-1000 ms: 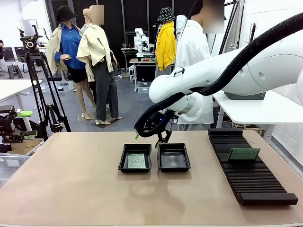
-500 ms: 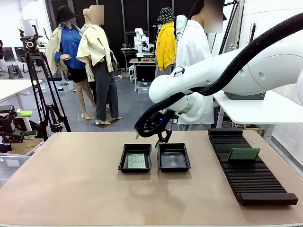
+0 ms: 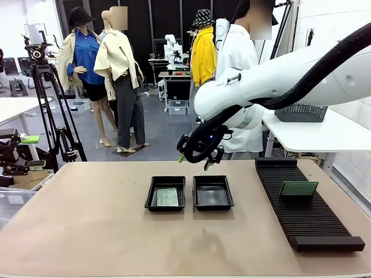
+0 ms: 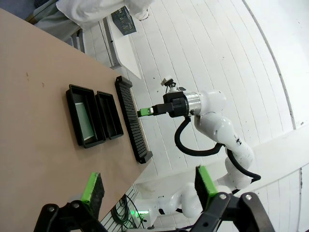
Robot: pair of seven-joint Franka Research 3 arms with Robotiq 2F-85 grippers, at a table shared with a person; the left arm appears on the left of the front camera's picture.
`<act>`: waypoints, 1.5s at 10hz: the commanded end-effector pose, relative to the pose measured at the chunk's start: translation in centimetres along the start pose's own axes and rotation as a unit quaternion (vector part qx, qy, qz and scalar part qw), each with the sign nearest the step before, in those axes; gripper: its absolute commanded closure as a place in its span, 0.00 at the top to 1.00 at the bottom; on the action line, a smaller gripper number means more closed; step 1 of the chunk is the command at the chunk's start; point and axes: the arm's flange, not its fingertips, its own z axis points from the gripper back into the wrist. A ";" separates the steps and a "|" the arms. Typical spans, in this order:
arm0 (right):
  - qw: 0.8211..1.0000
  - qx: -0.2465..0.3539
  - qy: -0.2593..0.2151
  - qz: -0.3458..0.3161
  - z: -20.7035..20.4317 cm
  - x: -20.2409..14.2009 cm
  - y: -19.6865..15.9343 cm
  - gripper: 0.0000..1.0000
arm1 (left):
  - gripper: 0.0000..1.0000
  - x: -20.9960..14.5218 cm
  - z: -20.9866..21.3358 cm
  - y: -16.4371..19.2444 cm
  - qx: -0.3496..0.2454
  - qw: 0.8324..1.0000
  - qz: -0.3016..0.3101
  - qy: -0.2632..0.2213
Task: Inspect and transfer BCBs to ESD trays.
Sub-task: Pick up the ESD tray and place it on the left side of the table.
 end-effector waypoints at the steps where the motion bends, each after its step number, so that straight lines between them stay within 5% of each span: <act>1: 0.999 -0.005 0.009 0.030 0.5 -0.4 -1.5 1.00 | 1.00 -0.1 0.2 -0.3 -0.008 1.000 0.008 -0.003; 7: 0.999 -0.010 -0.046 0.022 9.3 -2.0 -9.8 1.00 | 1.00 0.1 -0.4 -1.2 0.003 1.000 0.001 -0.007; 15: 0.989 0.129 -0.070 -0.006 16.2 -2.8 -23.8 1.00 | 1.00 1.4 -12.6 -5.1 0.076 0.996 0.007 0.045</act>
